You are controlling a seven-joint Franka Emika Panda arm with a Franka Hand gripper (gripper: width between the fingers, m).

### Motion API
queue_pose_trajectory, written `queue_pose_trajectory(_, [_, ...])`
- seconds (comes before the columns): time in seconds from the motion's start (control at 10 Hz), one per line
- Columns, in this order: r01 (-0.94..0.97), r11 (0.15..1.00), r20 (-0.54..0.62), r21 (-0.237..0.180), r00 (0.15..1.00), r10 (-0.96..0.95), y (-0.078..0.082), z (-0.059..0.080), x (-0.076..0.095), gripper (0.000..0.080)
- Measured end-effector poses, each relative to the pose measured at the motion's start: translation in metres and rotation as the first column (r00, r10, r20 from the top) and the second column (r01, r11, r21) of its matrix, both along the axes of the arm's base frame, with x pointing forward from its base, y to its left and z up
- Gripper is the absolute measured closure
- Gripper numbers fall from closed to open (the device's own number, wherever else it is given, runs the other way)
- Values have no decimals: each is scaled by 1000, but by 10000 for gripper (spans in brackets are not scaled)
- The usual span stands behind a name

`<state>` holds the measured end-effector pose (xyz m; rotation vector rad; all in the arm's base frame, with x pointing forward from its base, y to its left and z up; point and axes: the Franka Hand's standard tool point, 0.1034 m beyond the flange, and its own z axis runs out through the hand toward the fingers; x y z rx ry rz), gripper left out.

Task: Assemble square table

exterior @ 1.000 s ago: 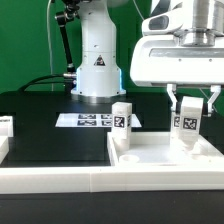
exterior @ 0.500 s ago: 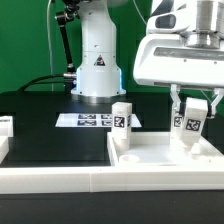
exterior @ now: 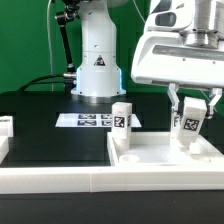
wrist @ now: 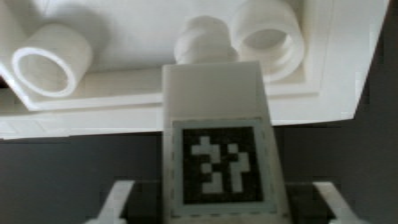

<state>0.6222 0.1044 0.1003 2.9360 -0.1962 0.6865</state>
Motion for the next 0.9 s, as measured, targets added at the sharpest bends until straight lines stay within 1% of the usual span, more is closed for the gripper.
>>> queue_pose_trajectory(0.1, [-23, 1000, 85, 0, 996, 23, 5, 5, 3, 508])
queue_pose_trajectory(0.2, [-46, 999, 158, -8, 986, 47, 10, 5, 2, 508])
queue_pose_trajectory(0.3, [-58, 998, 214, -19, 975, 60, 10, 6, 1, 508])
queue_pose_trajectory(0.8, [-44, 999, 215, -21, 975, 48, 5, 7, 1, 508])
queue_pose_trajectory(0.9, [-45, 999, 241, -17, 969, 47, 3, 12, 4, 508])
